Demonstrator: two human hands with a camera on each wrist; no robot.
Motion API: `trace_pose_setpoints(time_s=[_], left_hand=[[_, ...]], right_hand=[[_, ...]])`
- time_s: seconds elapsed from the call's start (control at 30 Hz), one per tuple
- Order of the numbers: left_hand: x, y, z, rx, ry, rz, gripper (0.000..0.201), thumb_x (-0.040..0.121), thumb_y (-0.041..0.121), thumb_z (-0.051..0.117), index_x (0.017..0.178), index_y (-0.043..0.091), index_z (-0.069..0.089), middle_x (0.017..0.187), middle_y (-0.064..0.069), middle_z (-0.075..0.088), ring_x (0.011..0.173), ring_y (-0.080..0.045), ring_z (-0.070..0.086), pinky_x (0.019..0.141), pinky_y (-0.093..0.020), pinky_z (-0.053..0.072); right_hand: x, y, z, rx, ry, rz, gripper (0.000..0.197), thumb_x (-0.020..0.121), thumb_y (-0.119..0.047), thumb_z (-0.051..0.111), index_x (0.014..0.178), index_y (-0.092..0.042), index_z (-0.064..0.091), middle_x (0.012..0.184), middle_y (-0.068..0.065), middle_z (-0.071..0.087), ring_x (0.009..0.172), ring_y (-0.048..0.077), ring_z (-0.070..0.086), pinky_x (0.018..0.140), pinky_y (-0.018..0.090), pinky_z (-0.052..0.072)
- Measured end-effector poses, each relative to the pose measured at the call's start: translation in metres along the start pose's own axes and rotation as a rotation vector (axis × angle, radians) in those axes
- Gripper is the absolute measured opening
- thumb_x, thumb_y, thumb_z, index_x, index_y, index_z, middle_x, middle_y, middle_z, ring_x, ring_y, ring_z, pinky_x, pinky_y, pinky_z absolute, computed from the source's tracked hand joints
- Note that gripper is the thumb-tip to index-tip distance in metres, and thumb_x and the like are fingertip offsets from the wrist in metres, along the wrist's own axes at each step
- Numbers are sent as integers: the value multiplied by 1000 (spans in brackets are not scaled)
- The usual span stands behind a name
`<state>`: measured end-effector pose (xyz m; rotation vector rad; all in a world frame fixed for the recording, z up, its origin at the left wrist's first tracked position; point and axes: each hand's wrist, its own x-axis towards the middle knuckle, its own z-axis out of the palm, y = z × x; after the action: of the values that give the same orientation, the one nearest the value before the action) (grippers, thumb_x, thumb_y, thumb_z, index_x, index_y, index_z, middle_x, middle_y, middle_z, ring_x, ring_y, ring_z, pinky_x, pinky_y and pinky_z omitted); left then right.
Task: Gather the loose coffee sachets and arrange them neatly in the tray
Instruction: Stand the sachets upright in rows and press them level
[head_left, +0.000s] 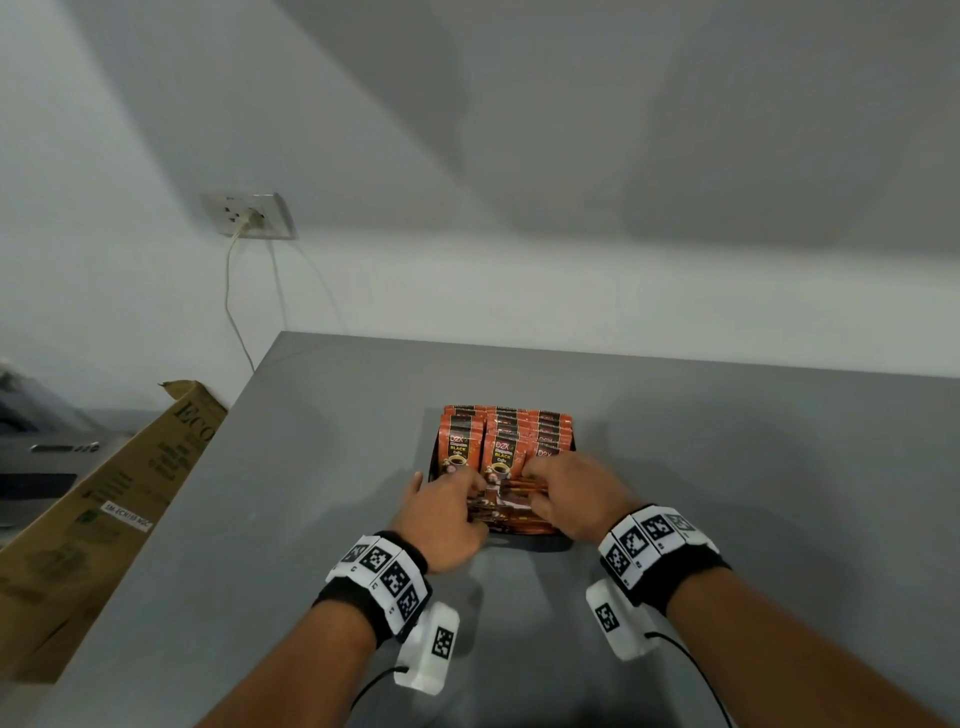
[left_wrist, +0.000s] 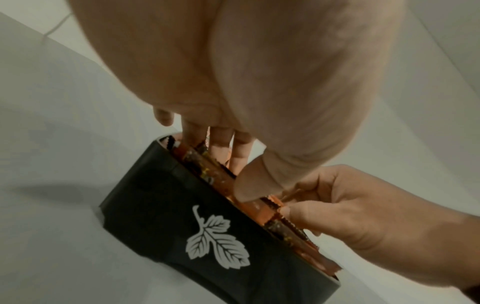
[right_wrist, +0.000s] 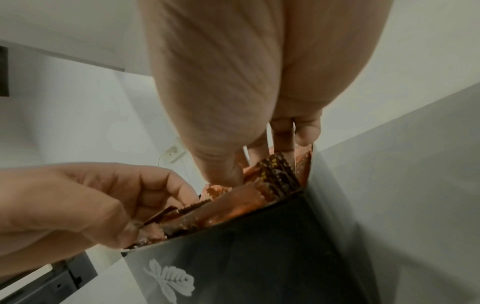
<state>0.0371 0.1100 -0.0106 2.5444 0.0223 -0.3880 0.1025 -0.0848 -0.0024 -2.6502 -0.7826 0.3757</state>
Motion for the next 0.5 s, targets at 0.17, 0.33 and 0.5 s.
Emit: trace_pose_setpoints(time_s=[0.17, 0.33, 0.5], left_hand=[[-2, 2, -2, -1, -16, -2, 36, 81, 30, 62, 115, 34, 50, 121, 15, 61, 116, -7, 55, 123, -51, 6], [0, 9, -7, -294, 161, 17, 52, 76, 59, 65, 119, 31, 56, 114, 18, 62, 106, -5, 60, 106, -36, 42], [6, 41, -17, -1128, 139, -70, 48, 83, 24, 77, 125, 8, 60, 110, -6, 72, 95, -19, 71, 79, -30, 56]], right_hand=[[-3, 0, 4, -59, 17, 24, 24, 93, -25, 60, 115, -27, 69, 108, -3, 73, 97, 19, 67, 88, 34, 56], [-9, -6, -25, 310, 140, 139, 9, 92, -18, 68, 100, -21, 68, 87, -9, 71, 77, 9, 68, 68, 19, 53], [-20, -31, -44, 1038, 118, 153, 22, 85, -7, 78, 104, -11, 68, 87, 8, 79, 79, 23, 76, 77, 37, 61]])
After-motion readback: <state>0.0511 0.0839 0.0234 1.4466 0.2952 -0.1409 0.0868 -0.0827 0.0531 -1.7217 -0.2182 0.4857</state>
